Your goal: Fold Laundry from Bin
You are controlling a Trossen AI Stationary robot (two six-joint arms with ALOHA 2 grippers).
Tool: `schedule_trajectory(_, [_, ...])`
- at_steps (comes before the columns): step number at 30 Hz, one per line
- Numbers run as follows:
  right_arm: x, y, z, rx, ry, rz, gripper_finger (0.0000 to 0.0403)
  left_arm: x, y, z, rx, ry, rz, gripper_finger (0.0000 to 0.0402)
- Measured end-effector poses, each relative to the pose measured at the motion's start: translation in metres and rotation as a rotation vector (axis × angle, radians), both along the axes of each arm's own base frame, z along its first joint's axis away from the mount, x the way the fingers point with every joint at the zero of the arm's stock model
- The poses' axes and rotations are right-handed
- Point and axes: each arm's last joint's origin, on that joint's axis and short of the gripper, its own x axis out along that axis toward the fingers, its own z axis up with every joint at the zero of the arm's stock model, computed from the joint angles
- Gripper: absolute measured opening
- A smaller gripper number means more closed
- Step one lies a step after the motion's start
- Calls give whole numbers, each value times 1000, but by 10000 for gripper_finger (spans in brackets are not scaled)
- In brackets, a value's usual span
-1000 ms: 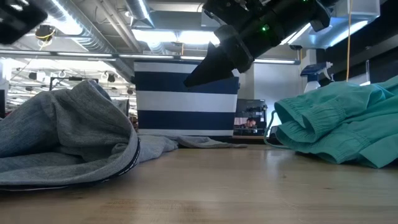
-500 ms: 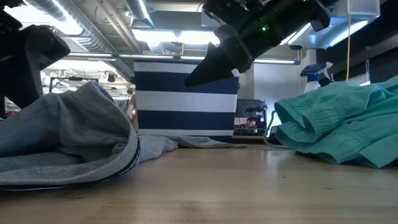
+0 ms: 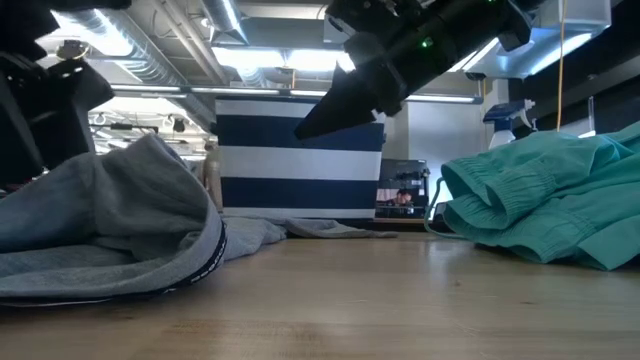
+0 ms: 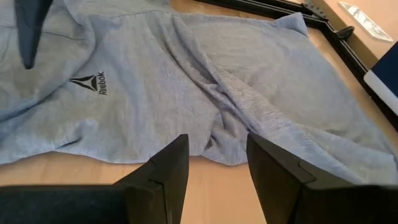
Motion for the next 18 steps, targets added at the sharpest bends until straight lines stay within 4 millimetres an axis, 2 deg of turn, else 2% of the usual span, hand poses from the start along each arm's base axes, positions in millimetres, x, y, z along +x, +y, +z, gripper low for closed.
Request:
schedule_trajectory(9, [0, 0, 0, -8, 4, 13, 160, 3, 6, -1, -48, 75, 7, 238])
schedule_trajectory(13, [1, 0, 1, -18, -3, 21, 160, 9, 1, 10, -75, 48, 7, 230])
schedule_trajectory(18, [2, -2, 3, -34, -24, 28, 160, 12, -2, 21, -31, 54, -4, 212])
